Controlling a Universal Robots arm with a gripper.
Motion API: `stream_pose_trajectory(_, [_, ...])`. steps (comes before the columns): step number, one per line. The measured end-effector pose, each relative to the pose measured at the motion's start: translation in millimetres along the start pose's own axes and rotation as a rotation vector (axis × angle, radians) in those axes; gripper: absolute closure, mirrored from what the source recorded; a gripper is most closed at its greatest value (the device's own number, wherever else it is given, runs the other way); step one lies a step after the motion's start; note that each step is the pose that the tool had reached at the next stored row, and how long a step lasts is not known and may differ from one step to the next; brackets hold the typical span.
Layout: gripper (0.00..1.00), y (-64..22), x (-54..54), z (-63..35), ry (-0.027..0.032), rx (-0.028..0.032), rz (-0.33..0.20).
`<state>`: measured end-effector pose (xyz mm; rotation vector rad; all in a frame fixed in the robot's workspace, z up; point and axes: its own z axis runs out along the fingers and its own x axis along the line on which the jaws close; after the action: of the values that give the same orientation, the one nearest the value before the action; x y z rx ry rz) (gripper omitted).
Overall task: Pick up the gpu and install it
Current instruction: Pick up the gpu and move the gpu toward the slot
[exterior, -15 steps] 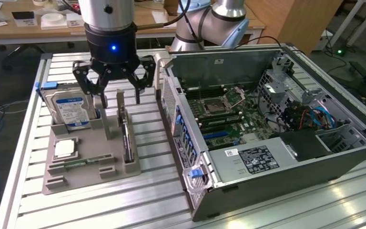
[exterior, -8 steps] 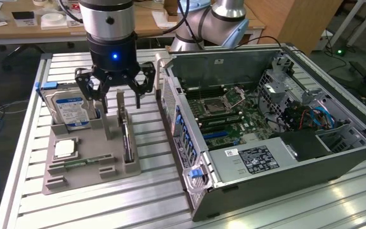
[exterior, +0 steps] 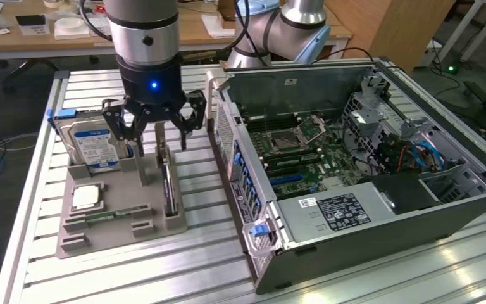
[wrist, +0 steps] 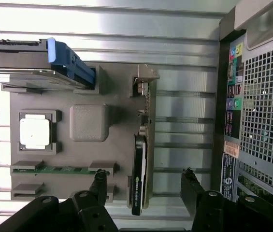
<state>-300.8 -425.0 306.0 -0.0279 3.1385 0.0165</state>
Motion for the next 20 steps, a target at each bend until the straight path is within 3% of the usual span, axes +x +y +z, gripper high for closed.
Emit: stream_pose_trajectory(20, [0.28, -0.4, 2.1, 35.8, 0.0000, 0.0000, 0.000])
